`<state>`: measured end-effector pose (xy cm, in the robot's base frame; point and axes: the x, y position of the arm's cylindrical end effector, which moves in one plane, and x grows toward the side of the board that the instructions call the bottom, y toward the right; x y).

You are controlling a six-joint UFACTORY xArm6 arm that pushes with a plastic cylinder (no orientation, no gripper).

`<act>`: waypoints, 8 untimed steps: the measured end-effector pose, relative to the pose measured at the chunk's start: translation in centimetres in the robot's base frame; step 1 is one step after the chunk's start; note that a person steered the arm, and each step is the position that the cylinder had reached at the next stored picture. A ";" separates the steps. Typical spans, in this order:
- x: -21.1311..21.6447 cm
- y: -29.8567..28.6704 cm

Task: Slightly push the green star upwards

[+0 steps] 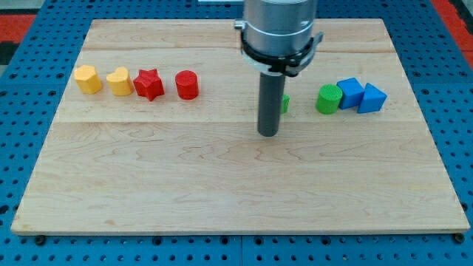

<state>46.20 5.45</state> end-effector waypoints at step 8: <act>-2.8 0.3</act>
<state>43.38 5.73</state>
